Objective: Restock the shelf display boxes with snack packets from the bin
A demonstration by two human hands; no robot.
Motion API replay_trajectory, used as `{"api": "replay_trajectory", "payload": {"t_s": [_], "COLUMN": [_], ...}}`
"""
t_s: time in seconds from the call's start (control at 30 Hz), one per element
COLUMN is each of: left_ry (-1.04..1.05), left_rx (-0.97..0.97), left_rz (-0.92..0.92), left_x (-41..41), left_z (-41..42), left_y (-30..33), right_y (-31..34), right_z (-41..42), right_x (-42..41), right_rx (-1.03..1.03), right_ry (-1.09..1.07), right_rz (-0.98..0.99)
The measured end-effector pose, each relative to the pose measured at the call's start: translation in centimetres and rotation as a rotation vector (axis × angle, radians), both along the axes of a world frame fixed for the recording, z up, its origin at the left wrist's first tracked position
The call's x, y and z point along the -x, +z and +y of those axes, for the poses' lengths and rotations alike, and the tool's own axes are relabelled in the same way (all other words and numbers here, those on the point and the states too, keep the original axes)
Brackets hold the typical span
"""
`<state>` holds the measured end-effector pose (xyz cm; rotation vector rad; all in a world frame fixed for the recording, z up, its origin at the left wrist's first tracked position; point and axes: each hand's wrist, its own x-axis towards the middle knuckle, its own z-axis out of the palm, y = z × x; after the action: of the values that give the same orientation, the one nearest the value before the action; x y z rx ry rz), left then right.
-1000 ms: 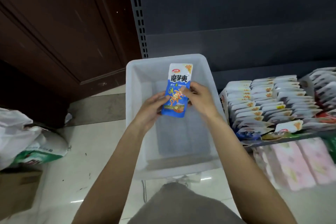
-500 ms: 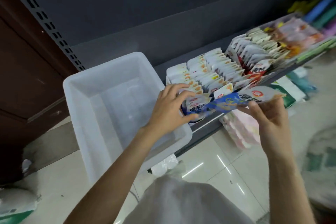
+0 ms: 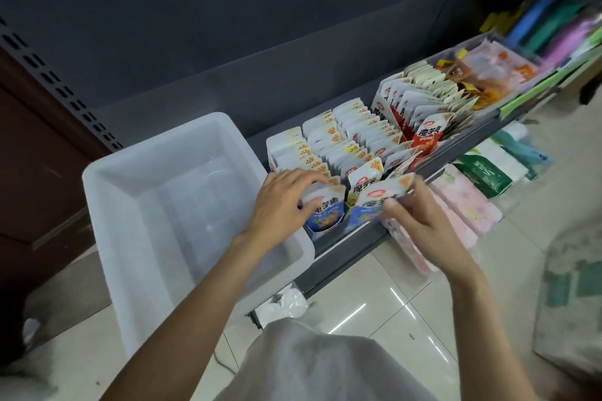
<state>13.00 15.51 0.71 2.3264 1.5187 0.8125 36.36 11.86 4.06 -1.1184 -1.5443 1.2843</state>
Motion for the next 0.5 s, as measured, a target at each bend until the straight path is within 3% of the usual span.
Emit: {"api": "replay_trajectory", "payload": {"t_s": [0.3, 0.5], "left_ry": [0.035, 0.016], "left_rx": [0.051, 0.057], "left_rz": [-0.002, -0.060], "left_x": [-0.2, -0.1], "left_z": [1.4, 1.4], "left_y": [0.0, -0.2], "right_y": [-4.6, -3.9], "right_z": [2.8, 3.1], "right_x": [4.0, 4.7], "right_rx": [0.053, 0.017], "right_ry": [0.039, 0.089], "right_rz": [-0.055, -0.034]}}
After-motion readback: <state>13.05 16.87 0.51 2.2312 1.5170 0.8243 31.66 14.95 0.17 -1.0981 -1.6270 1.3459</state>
